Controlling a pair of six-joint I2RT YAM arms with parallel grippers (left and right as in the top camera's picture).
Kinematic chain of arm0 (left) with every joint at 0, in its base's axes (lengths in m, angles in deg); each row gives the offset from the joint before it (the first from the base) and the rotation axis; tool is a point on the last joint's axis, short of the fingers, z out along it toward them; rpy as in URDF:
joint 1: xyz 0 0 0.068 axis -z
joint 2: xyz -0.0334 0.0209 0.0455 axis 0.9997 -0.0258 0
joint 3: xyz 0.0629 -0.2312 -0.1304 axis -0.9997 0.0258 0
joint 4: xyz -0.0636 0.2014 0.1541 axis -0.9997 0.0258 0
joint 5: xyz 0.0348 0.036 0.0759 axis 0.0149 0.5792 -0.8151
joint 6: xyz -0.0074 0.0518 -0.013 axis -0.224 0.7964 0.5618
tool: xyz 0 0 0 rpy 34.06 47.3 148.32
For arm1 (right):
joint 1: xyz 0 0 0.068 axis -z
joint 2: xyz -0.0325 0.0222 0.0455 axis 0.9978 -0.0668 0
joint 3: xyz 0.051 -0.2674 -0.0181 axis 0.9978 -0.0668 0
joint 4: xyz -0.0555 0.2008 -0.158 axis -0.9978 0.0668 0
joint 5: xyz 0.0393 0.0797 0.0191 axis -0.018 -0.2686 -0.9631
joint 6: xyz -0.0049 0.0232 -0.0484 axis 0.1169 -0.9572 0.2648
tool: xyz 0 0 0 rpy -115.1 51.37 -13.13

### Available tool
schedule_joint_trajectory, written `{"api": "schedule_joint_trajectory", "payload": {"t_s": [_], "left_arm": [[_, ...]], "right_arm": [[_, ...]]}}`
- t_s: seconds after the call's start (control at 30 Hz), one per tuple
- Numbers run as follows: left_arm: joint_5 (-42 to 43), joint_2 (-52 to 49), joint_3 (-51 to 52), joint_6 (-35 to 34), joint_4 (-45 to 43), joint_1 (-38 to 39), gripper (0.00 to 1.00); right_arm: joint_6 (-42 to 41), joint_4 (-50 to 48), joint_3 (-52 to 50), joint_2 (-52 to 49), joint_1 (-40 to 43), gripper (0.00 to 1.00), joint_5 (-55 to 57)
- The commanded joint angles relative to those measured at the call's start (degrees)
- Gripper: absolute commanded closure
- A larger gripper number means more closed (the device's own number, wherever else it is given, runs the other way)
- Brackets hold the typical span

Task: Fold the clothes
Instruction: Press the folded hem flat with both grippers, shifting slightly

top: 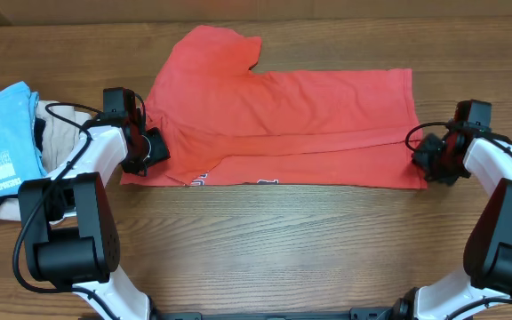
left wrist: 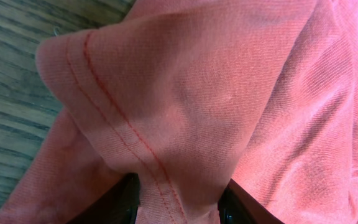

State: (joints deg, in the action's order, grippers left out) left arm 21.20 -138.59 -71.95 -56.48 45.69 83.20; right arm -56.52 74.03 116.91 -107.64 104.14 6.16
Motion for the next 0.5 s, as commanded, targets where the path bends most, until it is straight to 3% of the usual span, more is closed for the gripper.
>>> {"api": "schedule_joint_trajectory", "payload": {"t_s": [0.0, 0.2, 0.3, 0.37, 0.47], "left_arm": [[-0.22, -3.45, 1.38, -0.15, 1.86, 0.11, 0.55], [-0.22, -3.45, 1.38, -0.13, 3.98, 0.11, 0.55], [-1.07, -3.45, 1.38, -0.22, 6.05, 0.11, 0.6], [-2.05, -3.45, 1.38, -0.24, 7.48, 0.11, 0.72], [-5.29, -3.45, 1.38, -1.73, 10.69, 0.11, 0.78]], "right_arm": [[0.15, 0.76, -0.92, -0.72, 0.0, 0.64, 0.72], [0.17, 3.39, -2.36, -0.74, -0.07, 0.66, -2.08], [0.79, 6.1, -2.4, -0.74, -0.07, 0.96, -1.6], [0.26, 7.61, -2.4, -0.74, 0.13, 0.96, -0.5], [-4.31, 10.36, -2.4, -0.74, 0.5, 0.96, 4.22]]}}
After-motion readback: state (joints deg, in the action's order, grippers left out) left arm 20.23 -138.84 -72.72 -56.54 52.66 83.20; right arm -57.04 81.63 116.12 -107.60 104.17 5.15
